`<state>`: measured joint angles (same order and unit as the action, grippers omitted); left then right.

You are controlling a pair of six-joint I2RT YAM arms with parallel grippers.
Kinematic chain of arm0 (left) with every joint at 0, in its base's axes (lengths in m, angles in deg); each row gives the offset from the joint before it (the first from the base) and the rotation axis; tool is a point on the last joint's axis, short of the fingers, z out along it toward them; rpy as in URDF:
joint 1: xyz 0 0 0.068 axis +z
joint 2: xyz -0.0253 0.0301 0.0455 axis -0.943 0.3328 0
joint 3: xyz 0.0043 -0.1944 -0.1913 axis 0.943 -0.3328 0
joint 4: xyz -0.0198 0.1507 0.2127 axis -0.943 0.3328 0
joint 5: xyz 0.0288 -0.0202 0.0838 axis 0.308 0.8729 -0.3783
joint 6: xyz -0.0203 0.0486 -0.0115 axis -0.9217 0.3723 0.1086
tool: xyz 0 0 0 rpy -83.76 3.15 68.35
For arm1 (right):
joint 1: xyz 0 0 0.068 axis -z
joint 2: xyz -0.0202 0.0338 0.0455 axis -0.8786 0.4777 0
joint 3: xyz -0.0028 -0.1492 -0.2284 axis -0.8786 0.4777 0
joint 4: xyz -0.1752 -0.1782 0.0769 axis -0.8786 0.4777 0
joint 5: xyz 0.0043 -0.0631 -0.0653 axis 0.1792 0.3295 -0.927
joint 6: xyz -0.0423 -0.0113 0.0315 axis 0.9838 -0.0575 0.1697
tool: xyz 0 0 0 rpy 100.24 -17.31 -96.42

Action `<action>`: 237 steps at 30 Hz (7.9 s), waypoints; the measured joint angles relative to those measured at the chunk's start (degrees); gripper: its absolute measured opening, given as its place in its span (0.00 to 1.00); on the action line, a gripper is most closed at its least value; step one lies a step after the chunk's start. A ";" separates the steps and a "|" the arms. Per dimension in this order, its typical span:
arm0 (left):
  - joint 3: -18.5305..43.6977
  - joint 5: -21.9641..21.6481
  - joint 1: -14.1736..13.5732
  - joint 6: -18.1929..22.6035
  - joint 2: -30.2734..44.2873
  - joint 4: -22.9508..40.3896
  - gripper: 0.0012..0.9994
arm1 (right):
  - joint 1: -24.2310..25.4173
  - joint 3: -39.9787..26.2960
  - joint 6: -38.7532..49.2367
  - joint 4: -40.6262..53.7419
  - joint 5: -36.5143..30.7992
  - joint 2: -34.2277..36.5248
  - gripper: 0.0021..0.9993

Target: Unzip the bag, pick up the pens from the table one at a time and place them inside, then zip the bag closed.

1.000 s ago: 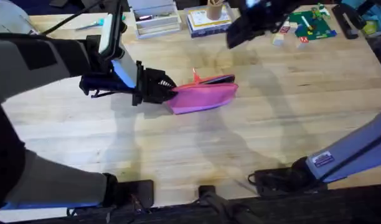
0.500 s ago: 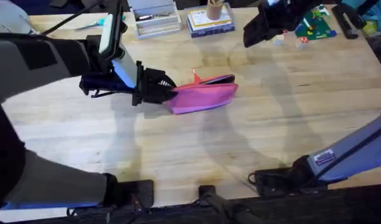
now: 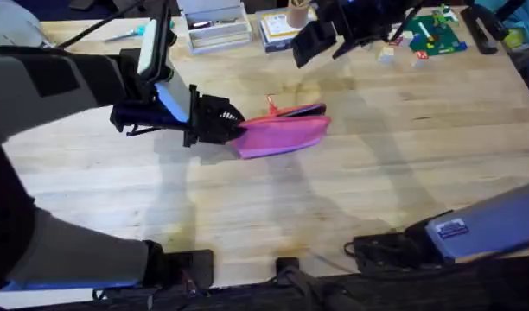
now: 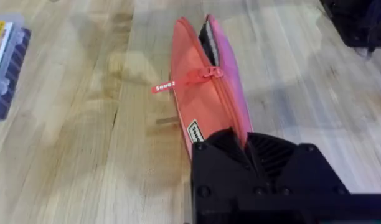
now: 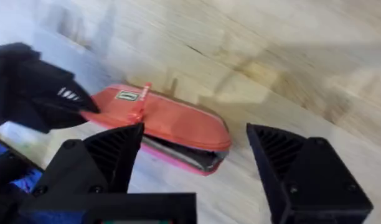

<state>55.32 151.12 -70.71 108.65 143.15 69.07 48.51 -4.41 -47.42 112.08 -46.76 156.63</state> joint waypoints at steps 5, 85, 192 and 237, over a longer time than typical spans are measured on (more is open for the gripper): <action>0.00 -0.02 0.00 0.00 0.00 0.01 0.04 | -2.08 -0.56 -0.60 -0.02 0.00 -2.46 1.00; 0.00 -6.05 19.58 0.20 -15.19 15.04 1.00 | -18.01 1.36 -21.71 -1.41 -3.64 5.57 1.00; 0.00 -2.31 6.80 0.17 -4.13 9.34 0.99 | -20.61 1.80 -27.85 -2.64 -12.44 4.95 0.03; 0.00 -1.40 14.34 0.17 -4.09 10.67 0.99 | -20.92 1.78 -26.14 -0.42 -12.50 9.29 1.00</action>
<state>55.32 149.72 -56.37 108.82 139.06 79.75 27.59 -2.63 -73.56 111.66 -59.26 165.92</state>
